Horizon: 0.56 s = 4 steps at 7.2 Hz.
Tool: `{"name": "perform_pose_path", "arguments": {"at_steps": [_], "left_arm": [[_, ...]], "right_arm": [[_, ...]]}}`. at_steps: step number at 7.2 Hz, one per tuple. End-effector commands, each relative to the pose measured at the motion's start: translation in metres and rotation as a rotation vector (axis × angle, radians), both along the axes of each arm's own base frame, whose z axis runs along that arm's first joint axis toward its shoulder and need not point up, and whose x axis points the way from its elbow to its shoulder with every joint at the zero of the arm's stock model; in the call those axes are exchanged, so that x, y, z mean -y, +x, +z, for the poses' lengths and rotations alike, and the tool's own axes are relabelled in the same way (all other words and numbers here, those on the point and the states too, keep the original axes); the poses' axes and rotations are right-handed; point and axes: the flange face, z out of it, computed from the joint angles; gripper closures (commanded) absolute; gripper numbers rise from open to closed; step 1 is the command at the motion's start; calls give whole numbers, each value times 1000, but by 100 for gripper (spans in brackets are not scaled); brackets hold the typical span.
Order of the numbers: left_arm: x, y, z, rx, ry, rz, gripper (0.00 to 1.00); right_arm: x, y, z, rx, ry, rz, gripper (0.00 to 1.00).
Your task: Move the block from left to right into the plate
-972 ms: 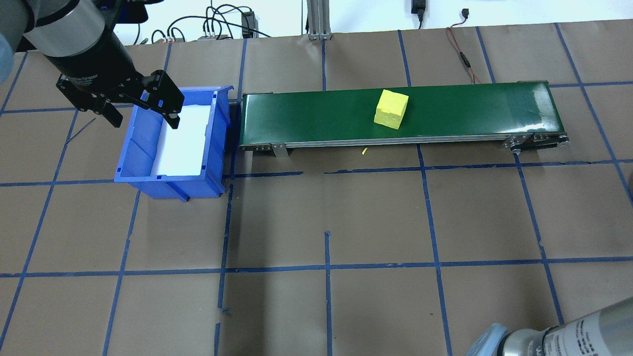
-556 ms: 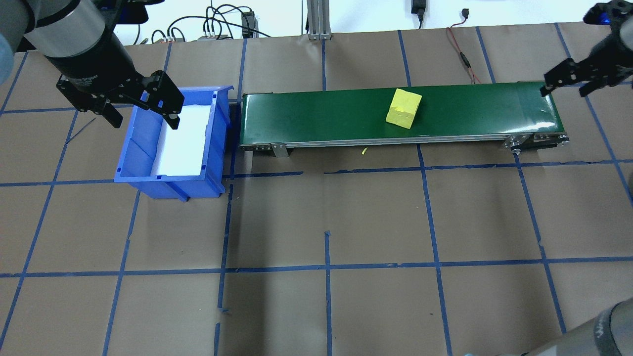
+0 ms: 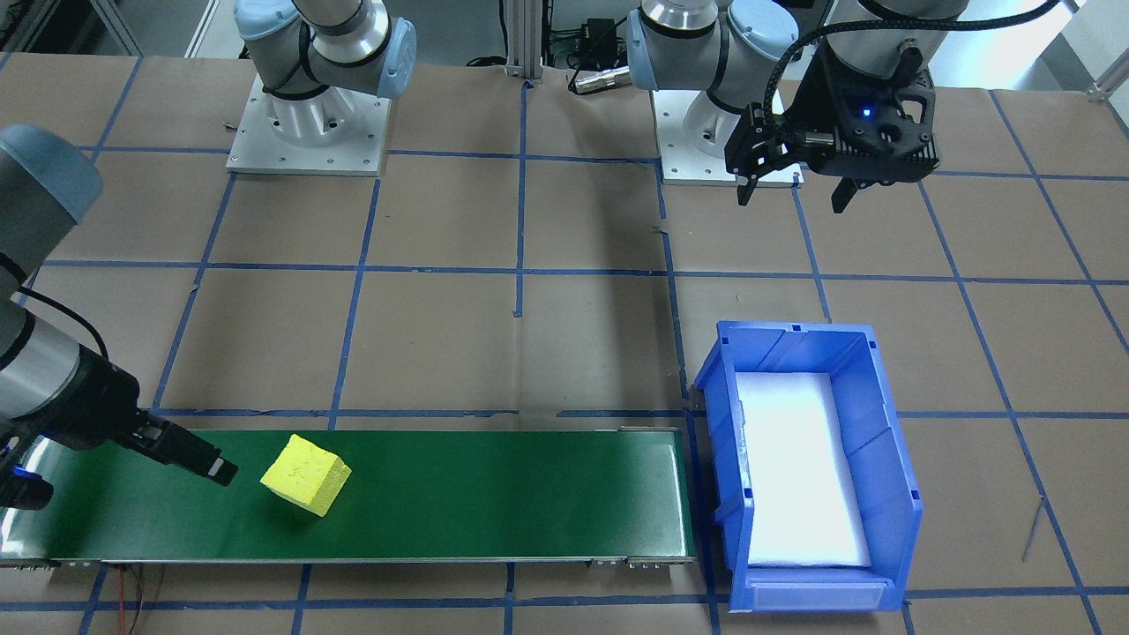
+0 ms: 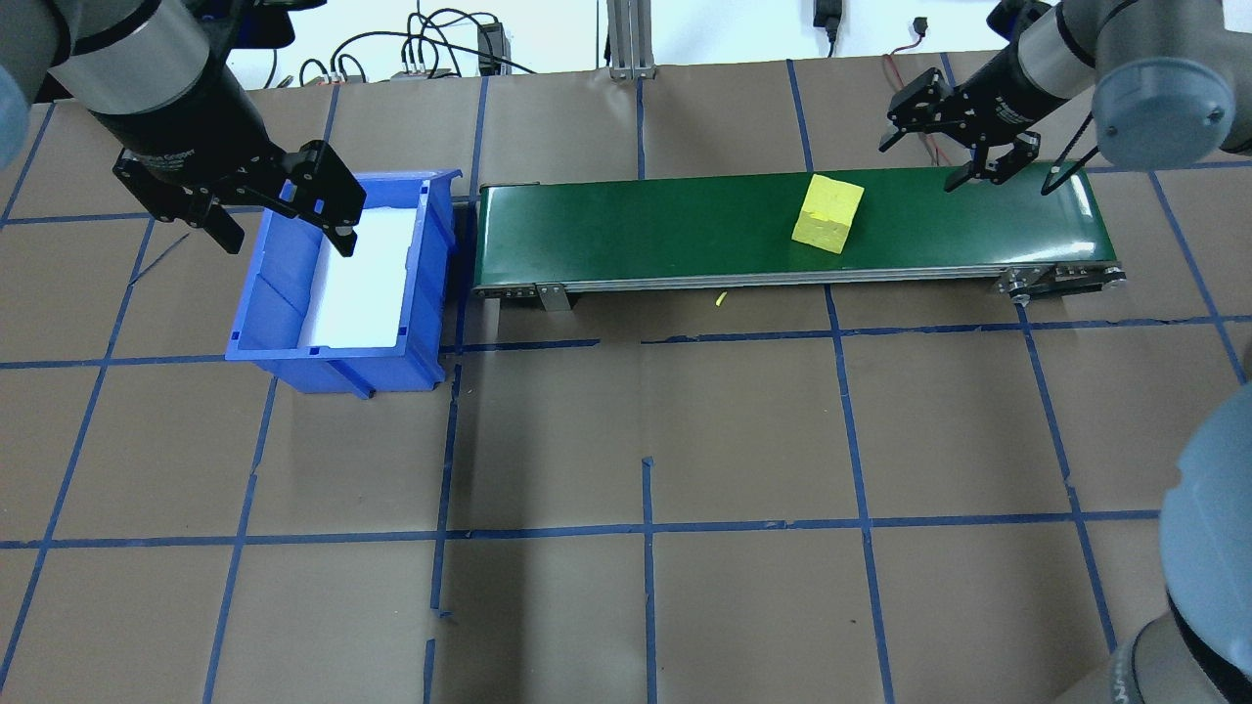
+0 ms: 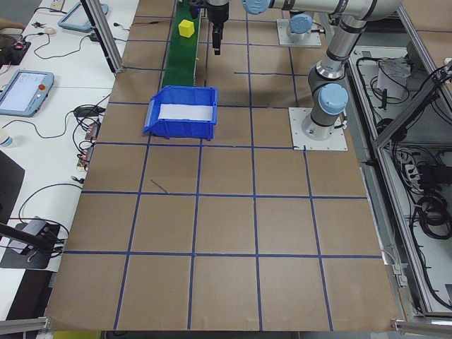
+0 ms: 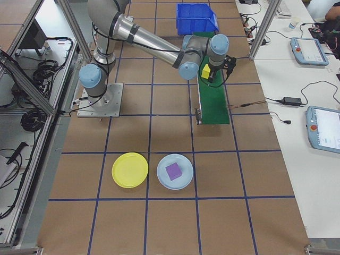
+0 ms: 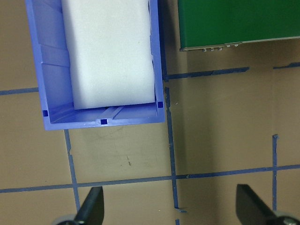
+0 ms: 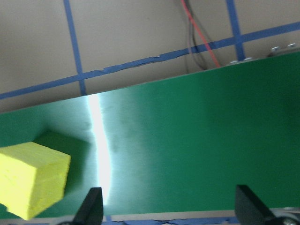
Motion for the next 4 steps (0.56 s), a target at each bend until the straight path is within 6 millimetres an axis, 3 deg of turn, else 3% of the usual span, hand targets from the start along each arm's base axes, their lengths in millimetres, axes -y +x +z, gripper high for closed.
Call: {"name": "perform_pose_path", "arguments": {"at_steps": [1,4], "left_arm": [[0,1,0,0,-1,1,0],[1,1,1,-1,-3,3,0]], "right_arm": [[17,11,-16,53,38,-69,4],[3,17,-49,61,106,-69,5]]}}
